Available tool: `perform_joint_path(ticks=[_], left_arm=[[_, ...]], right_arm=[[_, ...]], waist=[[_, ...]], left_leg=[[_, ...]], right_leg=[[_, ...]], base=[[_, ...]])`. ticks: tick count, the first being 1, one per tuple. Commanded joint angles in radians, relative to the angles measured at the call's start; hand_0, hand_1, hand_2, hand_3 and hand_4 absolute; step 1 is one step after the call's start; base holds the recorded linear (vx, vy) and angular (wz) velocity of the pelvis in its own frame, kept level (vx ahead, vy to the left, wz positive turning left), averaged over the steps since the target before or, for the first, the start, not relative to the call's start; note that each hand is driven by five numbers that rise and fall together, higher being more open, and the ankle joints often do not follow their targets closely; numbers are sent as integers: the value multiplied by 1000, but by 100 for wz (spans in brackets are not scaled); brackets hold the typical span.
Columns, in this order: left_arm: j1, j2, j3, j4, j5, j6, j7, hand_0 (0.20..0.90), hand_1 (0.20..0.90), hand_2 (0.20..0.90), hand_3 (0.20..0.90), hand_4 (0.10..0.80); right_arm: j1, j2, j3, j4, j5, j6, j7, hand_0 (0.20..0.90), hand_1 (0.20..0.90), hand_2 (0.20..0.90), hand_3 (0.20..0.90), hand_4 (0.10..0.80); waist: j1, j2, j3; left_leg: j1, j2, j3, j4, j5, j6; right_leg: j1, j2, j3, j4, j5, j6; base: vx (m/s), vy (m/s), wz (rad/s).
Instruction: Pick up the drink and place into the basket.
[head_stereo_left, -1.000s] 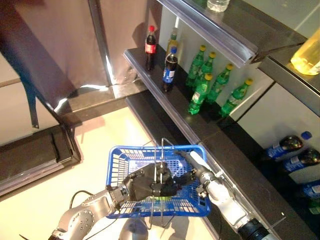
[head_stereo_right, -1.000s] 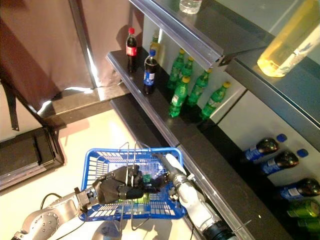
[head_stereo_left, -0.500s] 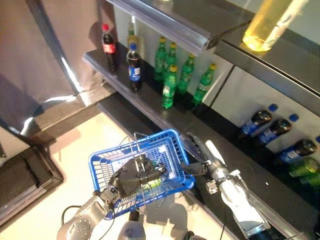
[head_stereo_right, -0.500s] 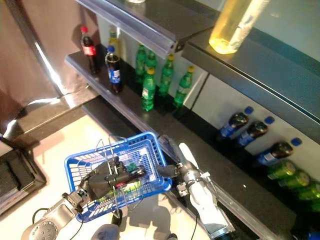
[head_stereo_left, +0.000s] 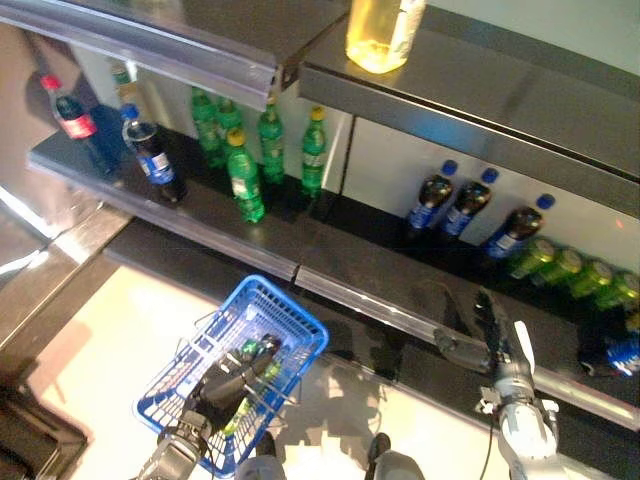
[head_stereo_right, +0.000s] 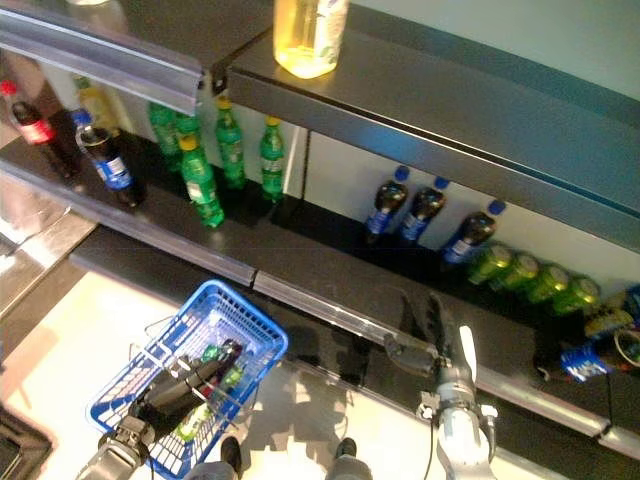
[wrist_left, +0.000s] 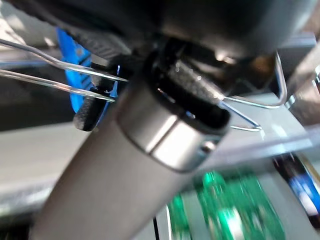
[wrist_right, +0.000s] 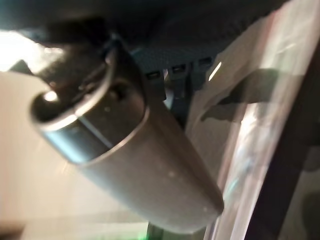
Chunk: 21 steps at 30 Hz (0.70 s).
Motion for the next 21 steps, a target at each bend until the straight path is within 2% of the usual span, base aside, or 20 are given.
perform_joint_path(ticks=[1, 3, 4, 5, 6, 8, 11, 12, 13, 16, 18, 19, 21], left_arm=[[-141, -8, 130, -210, 26, -271, -112, 300, 300, 300, 200, 100], [-141, -7, 148, -128, 56, -284, -107, 300, 300, 300, 200, 100], [-145, -4, 161, -45, 85, -292, -109, 300, 300, 300, 200, 100], [-148, 2, 163, -6, 94, -293, -98, 300, 300, 300, 200, 100], [-153, 8, 164, 34, 103, -274, -82, 300, 300, 300, 200, 100], [-177, 6, 159, 170, 134, -298, -74, 300, 300, 300, 200, 100], [-207, -6, 144, 314, 181, -291, -43, 300, 300, 300, 200, 100], [-210, -7, 143, 321, 183, -290, -41, 300, 300, 300, 200, 100], [-222, -17, 122, 412, 221, -296, -25, 300, 300, 300, 200, 100], [-236, -32, 127, 589, 303, -299, 8, 300, 300, 300, 200, 100], [-241, -36, 133, 652, 330, -291, 18, 300, 300, 300, 200, 100], [-243, -41, 137, 691, 350, -293, 14, 300, 300, 300, 200, 100], [-240, -50, 144, 777, 372, -306, 5, 300, 300, 300, 200, 100]], right_arm=[[-18, -24, -66, 91, 106, -144, -41, 900, 900, 900, 900, 800], [-25, -18, -83, 172, 136, -158, -30, 900, 900, 900, 900, 800], [-34, -18, -96, 253, 159, -170, -25, 900, 900, 900, 900, 800], [-41, -19, -100, 292, 184, -171, -21, 900, 900, 900, 900, 800], [-51, -18, -104, 332, 211, -154, -24, 900, 900, 900, 900, 800], [-84, -15, -98, 467, 227, -179, 9, 900, 900, 900, 900, 800], [-116, -12, -95, 633, 218, -182, 44, 900, 900, 900, 900, 800], [-120, -13, -95, 640, 221, -177, 47, 900, 900, 900, 900, 800], [-136, -6, -75, 742, 187, -155, 65, 900, 900, 900, 900, 800], [-161, 9, -49, 921, 193, -133, 124, 900, 900, 900, 900, 800], [-171, 14, -43, 967, 183, -103, 147, 900, 900, 900, 900, 800], [-175, 18, -39, 994, 175, -89, 158, 900, 900, 900, 900, 800], [-187, 20, -19, 1037, 151, -37, 190, 900, 900, 900, 900, 800]], waist=[[-8, 66, -132], [0, 63, -133], [3, 65, -131], [1, 67, -131], [-1, 68, -131], [-9, 76, -139], [-27, 85, -155], [-27, 86, -159], [-39, 89, -169], [-41, 93, -195], [-43, 95, -204], [-44, 97, -207], [-39, 103, -209]], left_leg=[[6, -63, -30, 6, -101, 74], [2, -66, 1, 5, -102, 74], [4, -70, 16, 8, -108, 77], [4, -74, 20, 10, -109, 79], [5, -78, 23, 11, -111, 82], [10, -87, 34, 11, -117, 94], [17, -88, 36, 12, -121, 99], [13, -86, 38, 11, -118, 99], [21, -81, 38, 9, -117, 96], [25, -64, 64, 8, -109, 79], [28, -58, 64, 12, -109, 73], [27, -56, 62, 19, -110, 71], [13, -56, 20, 73, -129, 64]], right_leg=[[-57, -72, 16, 102, 192, 102], [-67, -80, -28, 107, 205, 102], [-61, -71, -53, 129, 185, 102], [-59, -60, -54, 138, 175, 102], [-59, -46, -54, 150, 164, 102], [-61, -13, -41, 175, 129, 101], [-44, 40, 5, 145, 80, 83], [-46, 45, 8, 137, 84, 80], [-19, 73, 36, 101, 48, 68], [18, 94, 32, 41, 16, 41], [25, 106, 36, 24, 2, 27], [32, 114, 40, 14, -8, 17], [44, 134, 57, -6, -37, -11]], base=[[-50, 34, -52], [-70, 16, -62], [-56, -4, -70], [-43, -18, -66], [-21, -5, -53], [-22, -25, -29], [1, -72, -30], [44, -138, -19], [45, -152, -18], [62, -199, -39], [42, -131, -21], [57, -124, -13], [68, -137, -16]])
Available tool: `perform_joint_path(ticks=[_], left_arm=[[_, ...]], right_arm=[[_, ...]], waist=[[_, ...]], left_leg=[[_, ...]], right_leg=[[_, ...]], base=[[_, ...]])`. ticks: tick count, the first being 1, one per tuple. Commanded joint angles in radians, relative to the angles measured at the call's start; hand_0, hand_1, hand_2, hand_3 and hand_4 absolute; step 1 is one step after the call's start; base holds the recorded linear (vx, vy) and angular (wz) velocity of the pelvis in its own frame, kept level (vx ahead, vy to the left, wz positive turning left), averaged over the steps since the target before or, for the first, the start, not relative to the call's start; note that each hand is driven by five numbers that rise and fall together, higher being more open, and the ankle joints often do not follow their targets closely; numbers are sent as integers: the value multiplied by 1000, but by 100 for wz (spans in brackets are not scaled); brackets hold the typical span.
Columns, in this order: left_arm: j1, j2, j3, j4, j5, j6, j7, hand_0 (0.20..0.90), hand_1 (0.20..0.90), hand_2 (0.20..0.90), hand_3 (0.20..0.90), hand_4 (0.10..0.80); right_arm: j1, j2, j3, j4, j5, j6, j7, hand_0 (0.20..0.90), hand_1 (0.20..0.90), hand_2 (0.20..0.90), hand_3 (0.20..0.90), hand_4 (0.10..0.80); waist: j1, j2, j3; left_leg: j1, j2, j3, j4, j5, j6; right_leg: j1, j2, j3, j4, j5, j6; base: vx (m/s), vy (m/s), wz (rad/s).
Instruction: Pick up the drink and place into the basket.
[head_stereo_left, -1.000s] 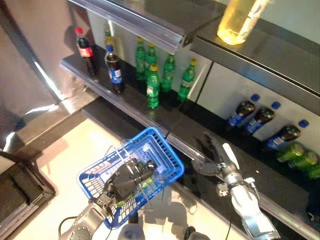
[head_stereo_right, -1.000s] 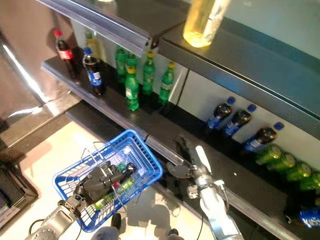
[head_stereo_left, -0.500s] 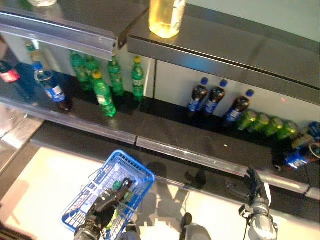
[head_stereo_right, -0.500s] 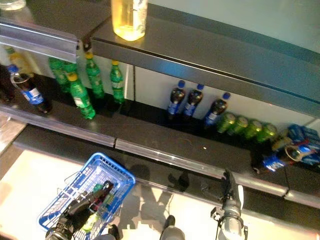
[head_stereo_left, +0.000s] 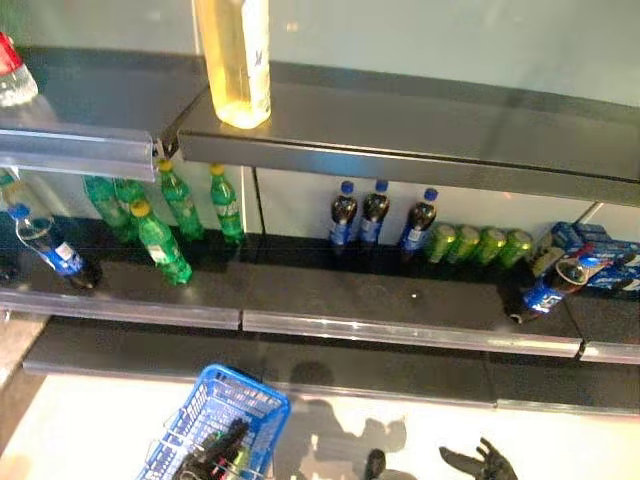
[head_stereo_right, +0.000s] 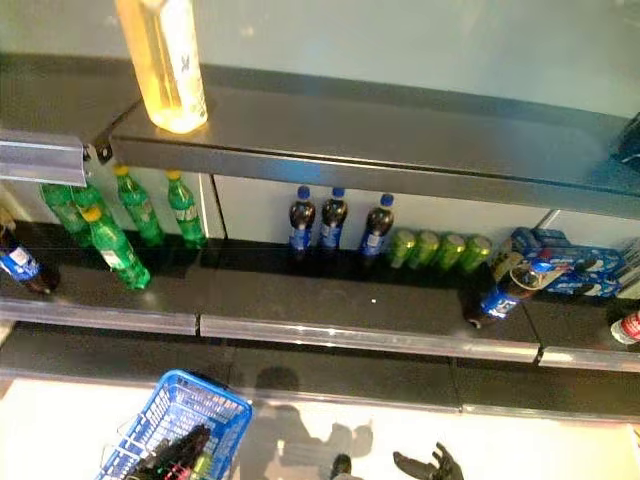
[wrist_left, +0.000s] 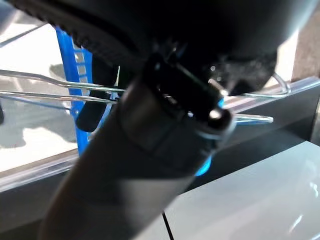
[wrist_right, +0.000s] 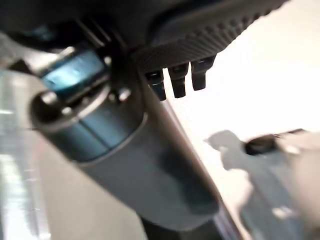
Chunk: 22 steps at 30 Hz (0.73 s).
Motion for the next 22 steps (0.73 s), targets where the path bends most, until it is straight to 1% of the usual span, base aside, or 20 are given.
perform_joint_path(ticks=[1, 3, 4, 5, 7, 9, 15, 22], left_arm=[[-35, 59, 16, -24, 102, -145, -83, 300, 300, 300, 200, 100], [-29, 49, 15, -8, 96, -141, -89, 300, 300, 300, 200, 100], [-32, 47, 10, -1, 98, -133, -86, 300, 300, 300, 200, 100], [-41, 45, 1, 6, 111, -124, -79, 300, 300, 300, 200, 100], [-51, 34, -10, 13, 143, -119, -74, 300, 300, 300, 200, 100], [-54, 30, -23, 13, 144, -116, -73, 300, 300, 300, 200, 100], [-61, 33, -26, 11, 138, -100, -91, 300, 300, 300, 200, 100], [-62, 37, -45, 12, 152, -94, -99, 300, 300, 300, 200, 100]], right_arm=[[-52, -43, -11, 28, -56, 34, 48, 900, 900, 900, 900, 800], [-56, -49, 2, 36, -54, 64, 71, 900, 900, 900, 900, 800], [-54, -50, 7, 39, -66, 65, 73, 900, 900, 900, 900, 800], [-54, -48, 7, 45, -35, 71, 63, 900, 900, 900, 900, 800], [-59, -47, -1, 49, -18, 87, 56, 900, 900, 900, 900, 800], [-56, -53, -6, 54, -34, 90, 65, 900, 900, 900, 900, 800], [-50, -64, -1, 63, -66, 101, 98, 900, 900, 900, 900, 800], [-59, -65, 14, 57, -54, 100, 99, 900, 900, 900, 900, 800]], waist=[[9, 31, -26], [19, 33, -30], [20, 38, -29], [19, 40, -29], [16, 41, -29], [15, 42, -31], [13, 48, -37], [14, 45, -38]], left_leg=[[-63, -92, -132, 99, -64, 82], [-81, -90, -165, 111, -62, 78], [-84, -81, -165, 102, -52, 72], [-86, -70, -160, 89, -37, 64], [-82, -57, -152, 64, -20, 54], [-83, -49, -142, 55, -8, 47], [-75, -49, -133, 35, -2, 37], [-68, -50, -133, 29, -3, 38]], right_leg=[[68, 24, 54, 112, -108, 44], [67, 31, 69, 99, -108, 37], [72, 32, 64, 92, -116, 33], [78, 32, 52, 84, -119, 33], [90, 28, 33, 72, -123, 33], [97, 23, 20, 63, -118, 35], [99, 9, -8, 51, -114, 41], [93, 5, -10, 64, -114, 45]], base=[[38, -82, -27], [10, -16, -48], [-19, 22, -55], [-34, 31, -35], [-33, 30, 8], [-30, 36, 11], [-31, 39, 11], [2, 3, 7]])
